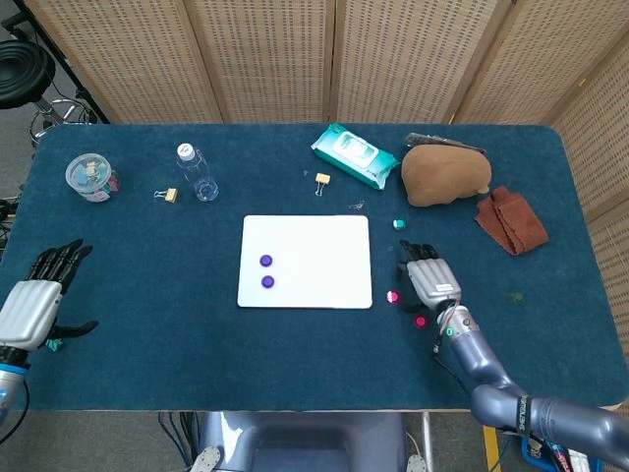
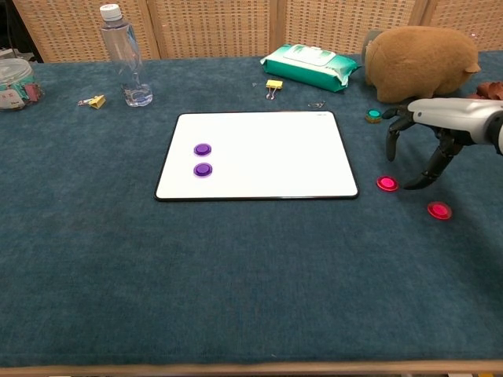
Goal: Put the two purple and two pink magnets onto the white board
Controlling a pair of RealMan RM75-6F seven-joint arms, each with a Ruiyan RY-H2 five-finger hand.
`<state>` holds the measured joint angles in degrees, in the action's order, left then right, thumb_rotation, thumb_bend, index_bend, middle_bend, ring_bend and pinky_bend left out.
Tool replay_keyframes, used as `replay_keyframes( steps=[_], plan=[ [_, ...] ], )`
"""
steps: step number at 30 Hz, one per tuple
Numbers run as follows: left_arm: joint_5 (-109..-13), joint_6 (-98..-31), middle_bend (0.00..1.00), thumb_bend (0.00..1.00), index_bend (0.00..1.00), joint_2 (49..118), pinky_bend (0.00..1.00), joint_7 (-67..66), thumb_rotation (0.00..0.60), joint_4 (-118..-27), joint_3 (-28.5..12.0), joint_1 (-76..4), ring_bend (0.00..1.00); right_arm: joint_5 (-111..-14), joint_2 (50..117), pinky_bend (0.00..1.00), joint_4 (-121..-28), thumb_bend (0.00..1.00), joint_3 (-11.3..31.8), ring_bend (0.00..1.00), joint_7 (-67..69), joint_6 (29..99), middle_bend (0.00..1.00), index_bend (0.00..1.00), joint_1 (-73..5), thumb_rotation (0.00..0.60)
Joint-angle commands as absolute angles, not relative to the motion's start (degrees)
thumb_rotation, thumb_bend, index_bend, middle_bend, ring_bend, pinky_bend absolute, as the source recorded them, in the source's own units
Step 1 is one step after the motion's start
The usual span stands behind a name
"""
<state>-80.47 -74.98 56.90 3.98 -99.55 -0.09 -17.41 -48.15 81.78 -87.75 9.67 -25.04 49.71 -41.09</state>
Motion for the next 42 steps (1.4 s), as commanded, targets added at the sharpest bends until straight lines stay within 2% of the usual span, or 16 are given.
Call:
replay_keyframes(
  steps=[1,36,42],
  plan=[
    [-80.47,-74.87,0.0,0.1,0.0,56.85,0.0,4.15,0.6,-99.51,-0.29,-17.3,0.0,-48.19,82.21,0.0,-87.35,0.21,9.44,0.0,-24.73,49.63,0.0,0.42,-41.31,0.6],
    [-80.93,-73.17,0.0,0.1,0.0,56.85,0.0,4.14,0.6,-99.39,-1.87,-16.46,0.0,-46.63,85.12,0.0,-84.29,0.22,8.33,0.0,-23.13,48.75,0.0,0.44,-43.53,0.6],
    [-81.02,-73.02,0.0,0.1,0.0,56.8,0.0,4.25,0.6,-99.36,-2.04,-16.35,0.0,-46.03,85.3,0.0,-83.74,0.27,8.22,0.0,-23.26,48.52,0.0,0.43,-43.88,0.6]
  ],
)
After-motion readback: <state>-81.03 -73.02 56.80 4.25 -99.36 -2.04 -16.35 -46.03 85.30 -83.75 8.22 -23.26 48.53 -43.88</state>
